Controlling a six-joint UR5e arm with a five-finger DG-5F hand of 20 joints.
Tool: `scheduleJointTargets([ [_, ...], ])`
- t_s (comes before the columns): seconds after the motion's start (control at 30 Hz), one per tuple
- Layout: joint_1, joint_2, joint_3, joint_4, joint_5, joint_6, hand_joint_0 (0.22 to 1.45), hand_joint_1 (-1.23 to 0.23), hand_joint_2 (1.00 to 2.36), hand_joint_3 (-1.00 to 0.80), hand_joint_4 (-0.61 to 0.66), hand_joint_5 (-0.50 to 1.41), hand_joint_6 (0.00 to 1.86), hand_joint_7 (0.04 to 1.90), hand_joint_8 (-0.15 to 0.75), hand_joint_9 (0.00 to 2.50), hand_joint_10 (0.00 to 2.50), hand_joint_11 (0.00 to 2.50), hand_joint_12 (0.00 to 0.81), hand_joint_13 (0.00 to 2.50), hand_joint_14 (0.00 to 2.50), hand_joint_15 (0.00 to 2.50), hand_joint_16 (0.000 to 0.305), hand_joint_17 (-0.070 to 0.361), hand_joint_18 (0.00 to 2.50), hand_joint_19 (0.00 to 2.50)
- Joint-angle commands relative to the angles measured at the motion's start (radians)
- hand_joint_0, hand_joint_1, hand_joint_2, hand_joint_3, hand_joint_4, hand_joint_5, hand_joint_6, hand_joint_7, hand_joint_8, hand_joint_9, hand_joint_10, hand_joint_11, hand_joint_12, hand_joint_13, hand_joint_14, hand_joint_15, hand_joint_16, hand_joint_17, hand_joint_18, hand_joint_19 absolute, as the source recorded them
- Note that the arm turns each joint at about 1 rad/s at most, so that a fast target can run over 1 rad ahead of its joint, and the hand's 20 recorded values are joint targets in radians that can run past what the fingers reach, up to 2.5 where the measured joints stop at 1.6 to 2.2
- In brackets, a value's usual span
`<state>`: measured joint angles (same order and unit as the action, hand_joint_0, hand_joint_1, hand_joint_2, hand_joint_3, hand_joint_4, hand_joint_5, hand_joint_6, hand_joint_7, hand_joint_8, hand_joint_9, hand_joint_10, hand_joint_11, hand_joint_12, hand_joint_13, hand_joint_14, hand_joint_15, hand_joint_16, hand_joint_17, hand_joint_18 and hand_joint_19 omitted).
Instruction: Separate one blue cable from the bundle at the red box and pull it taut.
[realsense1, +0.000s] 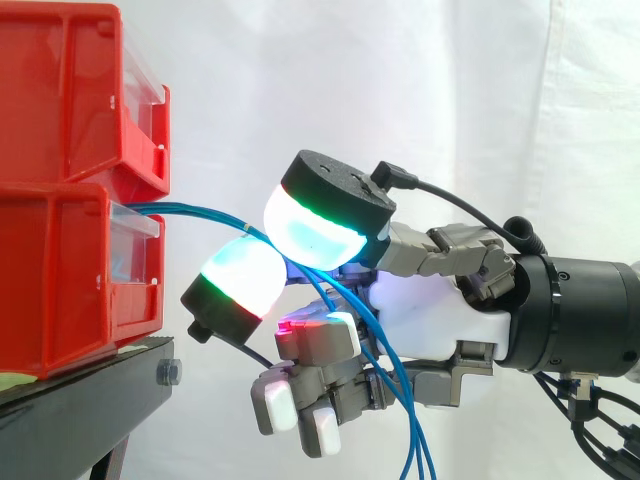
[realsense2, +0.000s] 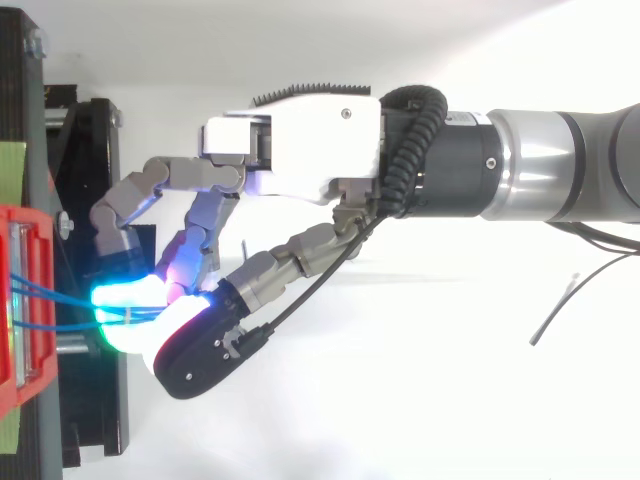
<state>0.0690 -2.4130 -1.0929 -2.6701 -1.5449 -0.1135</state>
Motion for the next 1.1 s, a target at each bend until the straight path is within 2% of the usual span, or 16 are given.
scheduleJointTargets([
  [0.0,0.000,0.000,-0.001,-0.001,0.000,0.000,0.59,-0.72,1.00,-0.47,0.12,-0.14,0.73,1.15,0.271,1.14,0.03,1.16,0.361,0.94,0.03,0.69,0.050,0.113,0.83,0.89],
  [0.27,0.000,0.000,0.001,-0.001,0.000,0.000,0.53,-0.78,1.00,-0.50,0.13,-0.15,0.75,1.12,0.287,1.14,0.03,1.15,0.375,0.96,0.03,0.69,0.053,0.119,0.86,0.87],
  [0.37,0.000,0.000,0.001,-0.001,0.000,-0.002,0.51,-0.68,1.00,-0.50,0.13,-0.15,0.77,1.08,0.296,1.15,0.03,1.15,0.377,0.97,0.02,0.68,0.054,0.122,0.87,0.87],
  [0.43,0.002,0.000,-0.001,-0.001,0.000,-0.002,0.55,-0.55,1.00,-0.50,0.13,-0.15,0.77,1.09,0.287,1.17,0.03,1.15,0.371,0.98,0.03,0.67,0.051,0.116,0.86,0.89],
  [0.5,0.002,0.000,0.001,0.001,0.000,-0.002,0.58,-0.54,1.00,-0.50,0.12,-0.14,0.76,1.10,0.279,1.18,0.03,1.16,0.364,0.98,0.02,0.68,0.051,0.114,0.86,0.88],
  [0.53,0.002,0.000,0.001,0.001,0.000,-0.002,0.60,-0.56,1.00,-0.50,0.12,-0.14,0.76,1.12,0.275,1.18,0.03,1.16,0.365,0.98,0.03,0.68,0.050,0.112,0.86,0.89],
  [0.57,0.000,0.000,-0.001,-0.001,0.000,-0.002,0.61,-0.61,1.01,-0.40,0.10,-0.15,0.77,1.14,0.282,1.18,0.03,1.17,0.365,0.98,0.03,0.68,0.050,0.112,0.86,0.89],
  [0.67,0.000,0.000,0.001,0.001,0.000,0.000,0.60,-0.67,1.01,-0.29,0.09,-0.16,0.80,1.18,0.282,1.17,0.03,1.18,0.366,0.97,0.03,0.68,0.050,0.113,0.86,0.89],
  [0.7,0.002,0.000,0.001,0.001,0.000,0.000,0.60,-0.73,1.02,-0.23,0.10,-0.17,0.82,1.21,0.285,1.14,0.03,1.17,0.368,0.97,0.03,0.69,0.051,0.114,0.86,0.88],
  [0.77,0.002,0.000,0.001,-0.001,0.000,-0.002,0.61,-0.80,1.02,-0.19,0.10,-0.18,0.86,1.19,0.279,1.12,0.03,1.18,0.367,0.97,0.02,0.68,0.051,0.115,0.86,0.87],
  [0.87,0.000,0.000,0.001,-0.001,-0.001,-0.002,0.65,-0.85,1.02,-0.25,0.08,-0.19,0.87,1.18,0.270,1.10,0.03,1.18,0.362,0.96,0.03,0.68,0.051,0.114,0.86,0.87],
  [0.97,0.002,0.000,0.001,-0.001,0.000,-0.002,0.74,-0.90,1.00,-0.48,0.06,-0.19,0.91,1.19,0.263,1.10,0.03,1.19,0.354,0.96,0.02,0.67,0.050,0.112,0.87,0.81],
  [1.07,0.000,0.000,0.001,-0.001,0.000,-0.002,0.74,-0.90,1.00,-0.50,0.07,-0.19,0.91,1.15,0.265,1.10,0.03,1.19,0.349,0.96,0.02,0.66,0.049,0.111,0.87,0.80],
])
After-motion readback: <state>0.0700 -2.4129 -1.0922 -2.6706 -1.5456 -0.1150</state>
